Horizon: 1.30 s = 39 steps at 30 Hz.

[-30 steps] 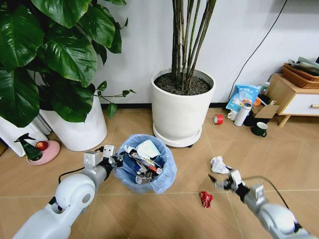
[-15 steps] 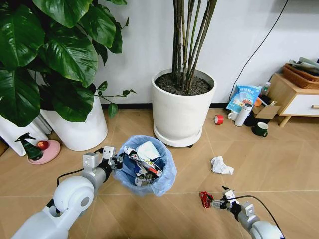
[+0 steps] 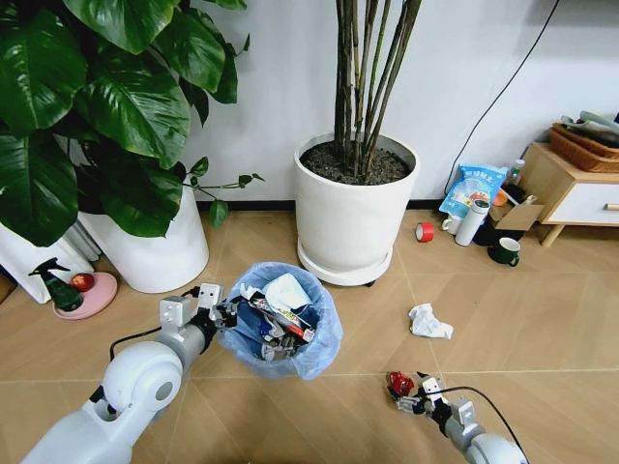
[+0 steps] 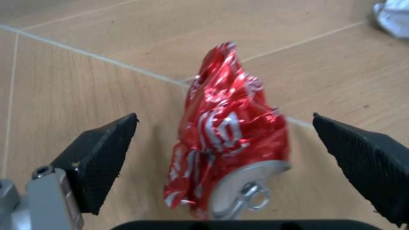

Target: Pick up the trash bin and place the garbage on the floor into it.

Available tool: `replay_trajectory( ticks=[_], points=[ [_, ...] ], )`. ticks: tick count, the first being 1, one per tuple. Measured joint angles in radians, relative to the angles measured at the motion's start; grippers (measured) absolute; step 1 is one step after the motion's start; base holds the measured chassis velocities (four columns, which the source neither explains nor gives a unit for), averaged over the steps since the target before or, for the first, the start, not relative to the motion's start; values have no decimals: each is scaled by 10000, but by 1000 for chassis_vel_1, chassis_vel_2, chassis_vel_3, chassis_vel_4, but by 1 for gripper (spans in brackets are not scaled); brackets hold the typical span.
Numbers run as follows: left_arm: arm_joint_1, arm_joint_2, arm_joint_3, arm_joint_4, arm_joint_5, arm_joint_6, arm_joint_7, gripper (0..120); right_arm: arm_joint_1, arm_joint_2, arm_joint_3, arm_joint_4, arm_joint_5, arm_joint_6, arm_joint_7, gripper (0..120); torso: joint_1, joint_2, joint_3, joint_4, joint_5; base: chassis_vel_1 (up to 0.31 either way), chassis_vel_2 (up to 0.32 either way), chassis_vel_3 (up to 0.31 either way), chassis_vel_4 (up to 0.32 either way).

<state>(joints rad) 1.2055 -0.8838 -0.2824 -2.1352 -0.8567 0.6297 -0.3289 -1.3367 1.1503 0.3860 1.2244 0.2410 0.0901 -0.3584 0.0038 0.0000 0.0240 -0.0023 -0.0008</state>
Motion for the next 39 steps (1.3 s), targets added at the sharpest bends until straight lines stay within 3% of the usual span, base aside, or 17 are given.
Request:
replay_trajectory(
  ticks=[17,26,39],
  points=[
    [35,-11,42,-56,29,-7,-6,0,105,292,61,-299,20,-58,189,43,0,0,0,0,1,0,0,0,0],
    [123,13,46,-144,42,-7,-11,0,16,347,278,78,89,-99,343,43,0,0,0,-1,2,0,0,0,0],
    [117,190,153,-137,15,-8,-35,0,298,-763,1173,3342,1031,-553,387,43,1,0,0,0,5,0,0,0,0]
  ],
)
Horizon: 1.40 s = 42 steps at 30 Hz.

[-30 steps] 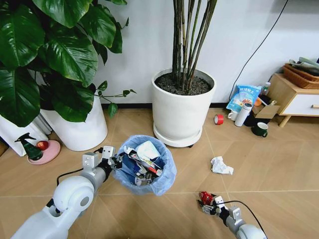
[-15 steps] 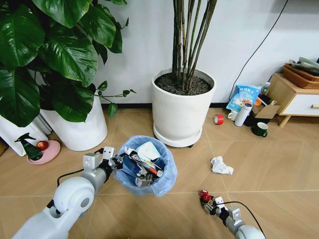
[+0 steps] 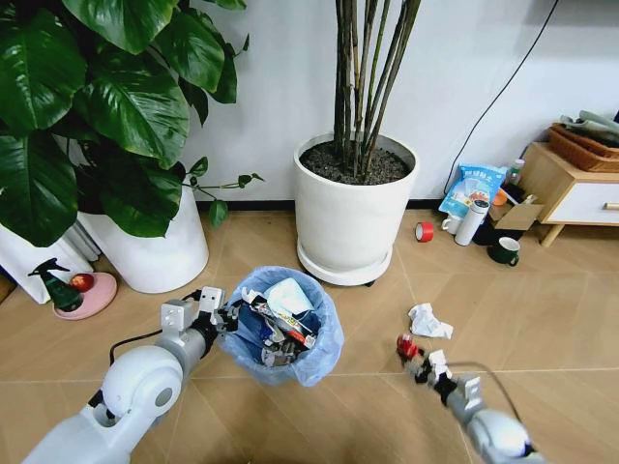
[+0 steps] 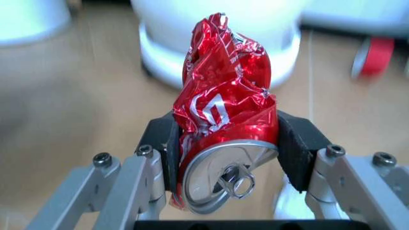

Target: Pick up the trash bin and place the garbage on the floor into it.

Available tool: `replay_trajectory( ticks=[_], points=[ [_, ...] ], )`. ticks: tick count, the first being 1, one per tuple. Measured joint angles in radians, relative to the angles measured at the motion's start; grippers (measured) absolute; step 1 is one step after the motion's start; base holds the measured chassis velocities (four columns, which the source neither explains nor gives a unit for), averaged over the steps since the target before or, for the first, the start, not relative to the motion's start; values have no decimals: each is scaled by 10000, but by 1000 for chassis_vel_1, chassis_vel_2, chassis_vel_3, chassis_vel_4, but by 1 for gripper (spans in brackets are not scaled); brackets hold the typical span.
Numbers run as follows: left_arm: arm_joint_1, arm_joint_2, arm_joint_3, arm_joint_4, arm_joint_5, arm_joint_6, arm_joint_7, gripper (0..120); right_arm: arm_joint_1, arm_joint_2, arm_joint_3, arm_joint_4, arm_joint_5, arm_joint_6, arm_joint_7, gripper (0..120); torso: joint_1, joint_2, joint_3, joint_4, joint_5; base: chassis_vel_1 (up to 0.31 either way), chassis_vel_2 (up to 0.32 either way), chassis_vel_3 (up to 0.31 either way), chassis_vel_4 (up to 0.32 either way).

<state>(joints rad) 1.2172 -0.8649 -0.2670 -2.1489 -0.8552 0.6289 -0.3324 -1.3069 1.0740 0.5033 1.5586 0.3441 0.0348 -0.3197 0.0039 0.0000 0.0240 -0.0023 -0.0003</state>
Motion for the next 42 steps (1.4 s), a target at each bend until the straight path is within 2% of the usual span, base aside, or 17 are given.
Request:
replay_trajectory(
  ticks=[3,4,5,8,9,12,18,21,27,29,33,36,37,40,41,42],
  points=[
    [-49,39,40,37,-14,1,0,0,151,-605,76,1606,466,-365,-23,43,0,0,0,-1,-4,0,0,0,0],
    [-49,39,40,37,-14,1,0,0,151,-605,76,1606,466,-365,-23,43,0,0,0,-1,-4,0,0,0,0],
    [-80,47,63,59,-15,0,1,0,250,-817,9,2154,656,-564,-12,43,0,0,0,-1,-5,0,0,0,0],
    [-182,53,141,84,-17,0,33,0,805,-1310,-447,3324,1081,-1187,52,43,0,0,0,-2,-1,0,0,0,0],
    [-182,53,141,84,-17,0,33,0,805,-1310,-447,3324,1081,-1187,52,43,0,0,0,-2,-1,0,0,0,0],
    [-323,69,245,115,-57,8,59,0,1894,-1819,-1260,4176,1627,-1794,108,43,1,0,0,2,-8,0,0,0,0],
    [-478,93,343,231,-105,44,76,0,2970,-2169,-2356,4907,2345,-2364,85,43,1,0,0,0,-10,0,0,0,0],
    [-570,14,393,344,-131,60,92,0,3522,-2234,-3409,5309,2739,-2614,164,43,1,0,0,1,-7,0,0,0,0],
    [-815,-129,511,499,-223,86,102,0,4010,-2222,-4860,5269,2670,-2664,185,43,1,-1,0,0,-5,0,0,0,0],
    [-842,-135,517,518,-230,89,106,0,4063,-2217,-4999,5243,2603,-2709,157,43,0,0,0,0,-2,0,0,0,0],
    [-873,-139,515,552,-240,94,130,0,4196,-2193,-5251,5092,2448,-2737,38,50,0,0,0,-1,-5,0,0,0,0],
    [-895,-163,502,581,-241,100,150,0,4282,-2143,-5419,4834,2309,-2665,-41,68,0,0,0,0,-4,0,0,0,0],
    [-895,-163,502,581,-241,100,150,0,4282,-2143,-5419,4834,2309,-2665,-41,68,0,0,0,0,-4,0,0,0,0],
    [-953,-232,515,606,-242,101,150,0,4303,-2100,-5522,4634,2244,-2570,-84,83,0,0,0,-1,-4,0,0,0,0],
    [-953,-232,515,606,-242,101,150,0,4303,-2100,-5522,4634,2244,-2570,-84,83,0,0,0,-1,-4,0,0,0,0],
    [-963,-252,518,613,-242,101,150,0,4309,-2077,-5532,4590,2229,-2536,-83,88,0,0,0,0,-4,0,0,0,0]
  ],
)
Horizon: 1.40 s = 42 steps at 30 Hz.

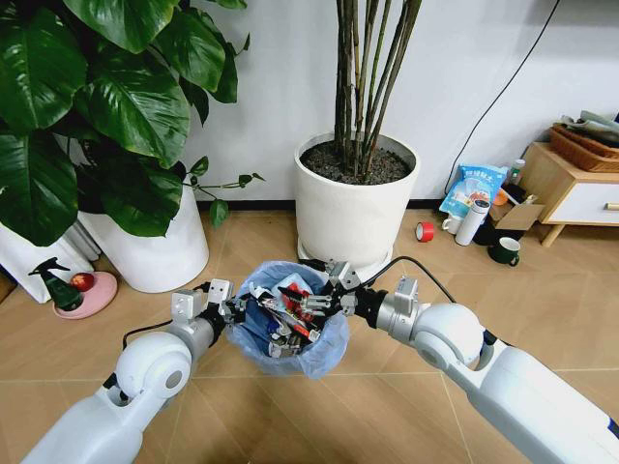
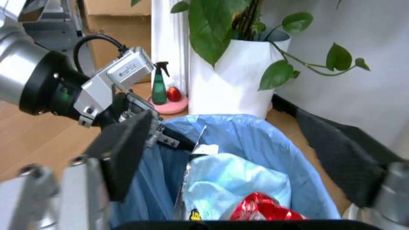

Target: Pick up the trash bin and place the garbage on the floor into it.

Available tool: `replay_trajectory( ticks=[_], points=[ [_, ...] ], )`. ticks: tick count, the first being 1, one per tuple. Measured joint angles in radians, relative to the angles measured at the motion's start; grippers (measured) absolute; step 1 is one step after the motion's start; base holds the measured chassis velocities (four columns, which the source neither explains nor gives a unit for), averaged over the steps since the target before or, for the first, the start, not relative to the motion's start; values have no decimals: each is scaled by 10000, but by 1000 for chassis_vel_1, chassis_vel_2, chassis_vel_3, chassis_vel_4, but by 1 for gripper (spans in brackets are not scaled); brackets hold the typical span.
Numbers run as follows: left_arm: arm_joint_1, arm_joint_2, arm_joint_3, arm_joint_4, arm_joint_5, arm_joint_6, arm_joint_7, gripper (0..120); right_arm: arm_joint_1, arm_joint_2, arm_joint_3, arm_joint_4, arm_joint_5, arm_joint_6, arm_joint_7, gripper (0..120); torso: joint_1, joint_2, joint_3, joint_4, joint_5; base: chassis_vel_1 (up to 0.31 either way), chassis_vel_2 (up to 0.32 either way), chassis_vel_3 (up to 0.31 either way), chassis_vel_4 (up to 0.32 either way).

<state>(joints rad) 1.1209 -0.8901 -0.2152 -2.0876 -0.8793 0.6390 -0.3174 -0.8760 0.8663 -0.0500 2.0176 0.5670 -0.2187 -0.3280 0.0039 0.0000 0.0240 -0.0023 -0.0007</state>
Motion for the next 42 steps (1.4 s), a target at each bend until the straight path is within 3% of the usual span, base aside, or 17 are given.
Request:
replay_trajectory(
  ticks=[6,15,22,26,27,30,31,35,42],
  points=[
    [42,-32,-34,10,26,2,-5,0,-35,229,459,-231,19,-76,1033,100,0,0,0,1,0,0,0,0,0],
    [172,-33,-193,-66,53,2,-34,0,-632,281,1575,-871,154,-62,3149,100,0,0,-1,0,1,0,0,0,0],
    [204,-46,-258,-124,59,-4,-47,0,-1158,410,2261,-1710,67,72,3880,100,0,0,-1,0,1,0,0,0,0],
    [278,27,-382,-219,58,-19,-52,0,-1828,631,3339,-3679,-4,225,3932,100,0,0,-1,0,2,0,0,0,0],
    [278,27,-382,-219,58,-19,-52,0,-1828,631,3339,-3679,-4,225,3932,100,0,0,-1,0,2,0,0,0,0],
    [333,-5,-392,-268,59,-30,-64,0,-1938,848,3610,-5477,-111,498,3761,100,0,0,-1,-1,2,0,0,0,0],
    [333,-5,-392,-268,59,-30,-64,0,-1938,848,3610,-5477,-111,498,3761,100,0,0,-1,-1,2,0,0,0,0],
    [457,16,-402,-346,102,-48,-79,0,-1143,1242,3472,-8444,-508,1247,2851,100,0,0,0,1,2,0,0,0,0],
    [537,-4,-406,-365,167,-60,-80,0,-357,1576,3146,-10330,-506,1496,1857,100,0,0,0,-1,2,0,0,0,0]
  ],
)
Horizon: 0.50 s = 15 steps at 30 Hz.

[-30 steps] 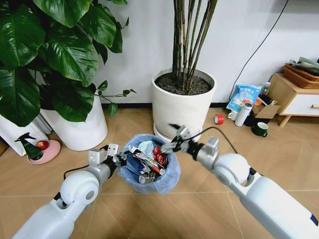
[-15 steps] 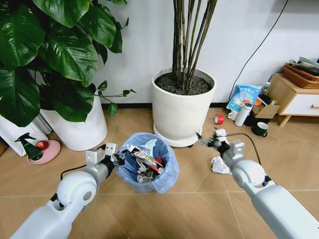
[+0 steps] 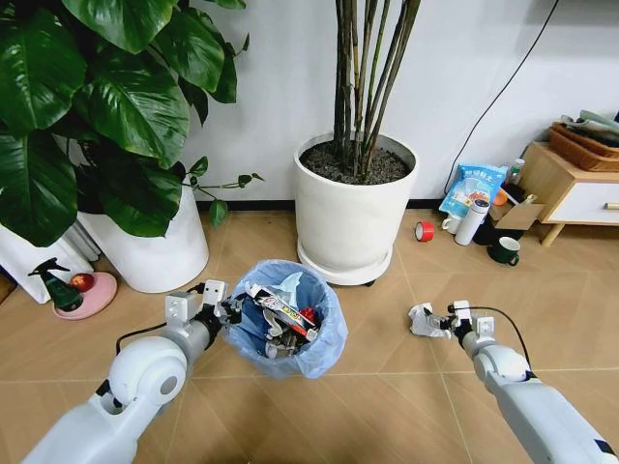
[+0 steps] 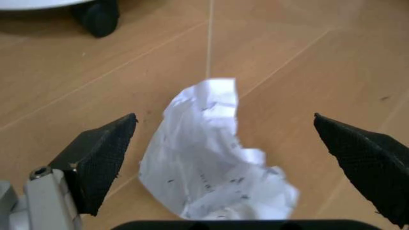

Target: Pick up the trash bin and place the garbage on the floor into it.

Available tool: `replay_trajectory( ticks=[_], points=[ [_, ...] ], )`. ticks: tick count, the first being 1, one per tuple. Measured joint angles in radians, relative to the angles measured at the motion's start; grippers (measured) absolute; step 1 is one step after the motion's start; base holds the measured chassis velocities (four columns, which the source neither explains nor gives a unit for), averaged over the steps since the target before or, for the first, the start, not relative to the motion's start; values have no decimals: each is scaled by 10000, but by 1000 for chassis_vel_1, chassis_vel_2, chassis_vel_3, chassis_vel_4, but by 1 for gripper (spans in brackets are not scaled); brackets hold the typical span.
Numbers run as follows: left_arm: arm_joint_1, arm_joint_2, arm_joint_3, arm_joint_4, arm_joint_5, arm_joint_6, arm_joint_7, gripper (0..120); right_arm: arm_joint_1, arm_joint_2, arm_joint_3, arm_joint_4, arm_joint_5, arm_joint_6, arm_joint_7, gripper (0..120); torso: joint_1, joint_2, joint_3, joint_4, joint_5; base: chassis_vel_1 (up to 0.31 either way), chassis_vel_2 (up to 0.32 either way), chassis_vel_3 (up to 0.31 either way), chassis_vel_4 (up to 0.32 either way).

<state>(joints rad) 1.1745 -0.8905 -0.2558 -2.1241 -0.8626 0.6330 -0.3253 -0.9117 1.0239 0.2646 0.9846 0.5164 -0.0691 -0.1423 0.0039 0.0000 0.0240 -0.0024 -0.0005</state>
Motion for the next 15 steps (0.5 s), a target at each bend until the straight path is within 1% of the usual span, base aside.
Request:
replay_trajectory(
  ticks=[2,3,5,8,10,12,14,15],
  points=[
    [20,-8,7,-6,12,-2,-1,0,372,209,-92,-629,-32,131,-371,100,0,0,0,1,-6,0,0,0,0],
    [20,-8,7,-6,12,-2,-1,0,372,209,-92,-629,-32,131,-371,100,0,0,0,1,-6,0,0,0,0],
    [34,-7,15,-19,18,-6,-3,0,776,466,-150,-1272,-150,289,-631,100,0,0,0,2,-1,0,0,0,0],
    [51,17,19,-31,21,-13,-3,0,1299,854,-191,-2149,-292,434,-764,100,0,0,0,4,-4,0,0,0,0],
    [52,25,19,-31,21,-14,-4,0,1372,914,-191,-2284,-310,446,-764,100,0,0,0,4,-4,0,0,0,0],
    [52,43,20,-35,21,-18,-3,0,1513,1028,-191,-2550,-336,481,-767,99,0,0,0,4,-1,0,0,0,0],
    [51,97,24,-42,22,-28,3,0,1693,1145,-189,-2916,-369,526,-767,97,0,0,0,1,-6,0,0,0,0],
    [34,122,40,-42,22,-38,6,0,1825,1249,-190,-3173,-415,596,-766,94,0,0,0,0,-7,0,0,0,0]
  ],
)
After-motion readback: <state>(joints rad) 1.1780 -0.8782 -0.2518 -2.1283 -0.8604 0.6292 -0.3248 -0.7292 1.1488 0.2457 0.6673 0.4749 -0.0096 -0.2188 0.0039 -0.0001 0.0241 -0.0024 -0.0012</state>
